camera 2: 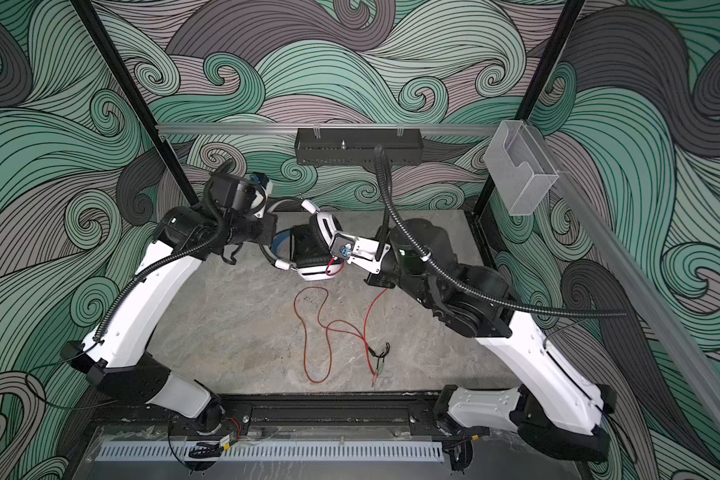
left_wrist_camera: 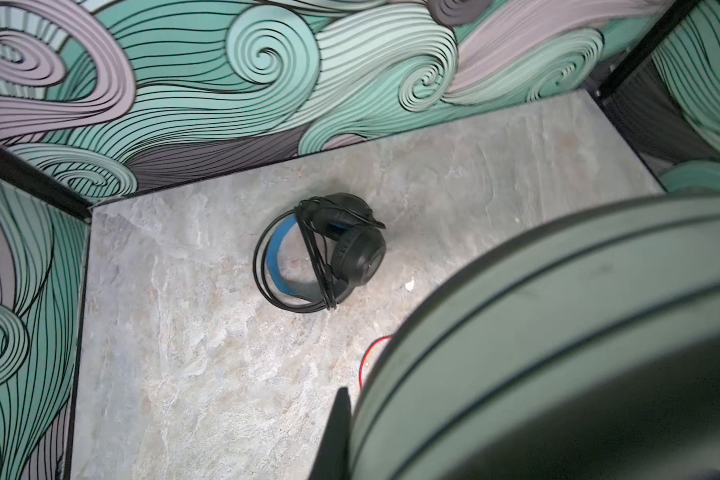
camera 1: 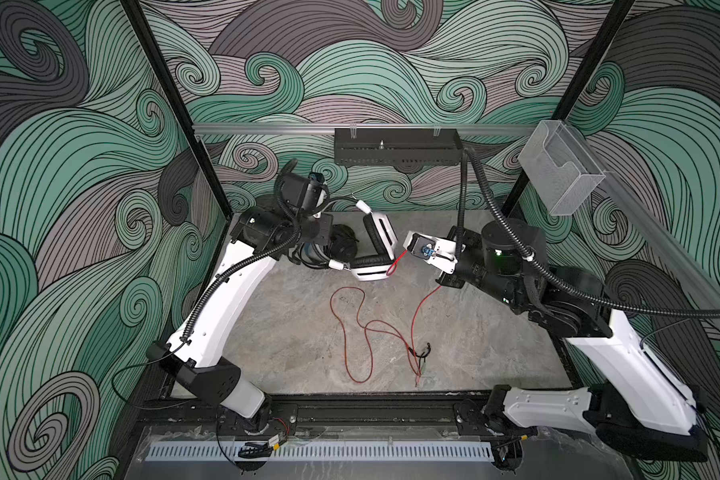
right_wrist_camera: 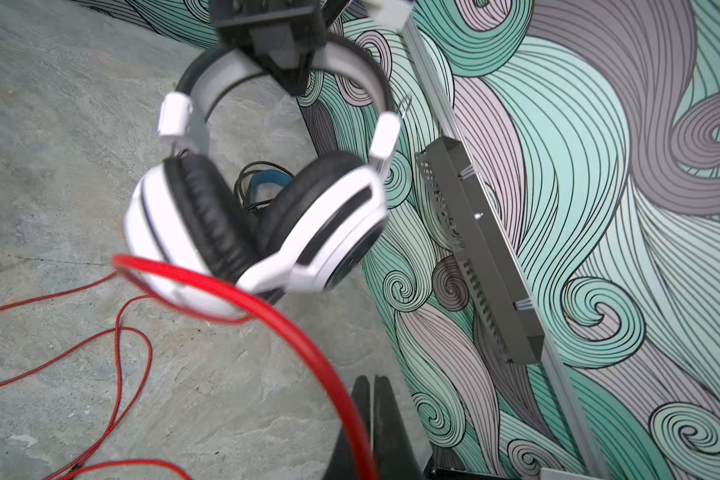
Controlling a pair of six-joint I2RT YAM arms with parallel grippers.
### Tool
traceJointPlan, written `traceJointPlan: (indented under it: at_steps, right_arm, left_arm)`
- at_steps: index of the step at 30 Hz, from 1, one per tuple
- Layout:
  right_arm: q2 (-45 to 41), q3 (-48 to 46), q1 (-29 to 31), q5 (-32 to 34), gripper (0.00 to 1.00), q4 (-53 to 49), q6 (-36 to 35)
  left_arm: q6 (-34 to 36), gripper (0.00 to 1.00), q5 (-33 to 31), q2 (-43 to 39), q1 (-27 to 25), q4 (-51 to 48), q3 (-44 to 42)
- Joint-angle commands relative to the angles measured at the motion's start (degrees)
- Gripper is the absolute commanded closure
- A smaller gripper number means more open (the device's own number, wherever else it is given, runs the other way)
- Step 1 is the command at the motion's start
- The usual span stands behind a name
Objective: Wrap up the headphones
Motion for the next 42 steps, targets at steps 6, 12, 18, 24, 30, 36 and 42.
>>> traceJointPlan:
  at_steps: [6,12,18,24,30,36,42]
  right_arm:
    - [6.1,2.5,1.0,1.9,1.00,-0.7,-0.6]
    - [5.7,-0.3,0.5,1.8,1.00,-1.1,0.8]
    - [5.3,-3.1,0.1,1.2,1.00,-1.3,1.8]
    - [4.7,-4.6,-0.6,0.3,0.93,-1.3,2.8]
    - [4.3,-4.8,-1.2,-0.4,0.87,-1.2,3.4]
    - [3.8,-5.4,-1.7,-1.3,0.71,-1.2,4.1]
    - [2.4,-7.1,-2.8,-2.1,0.51,-1.2,5.0]
  left_arm:
    - [4.9,1.00,7.4,-5.3,-7.0,2.6,-8.0]
    - [5.1,1.00,13.6,-9.8,-9.1,5.4,-13.6]
    - [4.8,1.00,18.4,-11.3,-10.1,7.1,-15.0]
    - [3.8,1.00,21.8,-12.0,-10.5,8.0,-15.4]
    - [3.0,1.00,24.9,-12.5,-10.8,8.4,-15.9]
    - [2.1,1.00,26.8,-13.1,-10.9,8.9,-16.4]
    - [-0.4,1.00,28.4,-14.1,-10.8,12.0,-18.4]
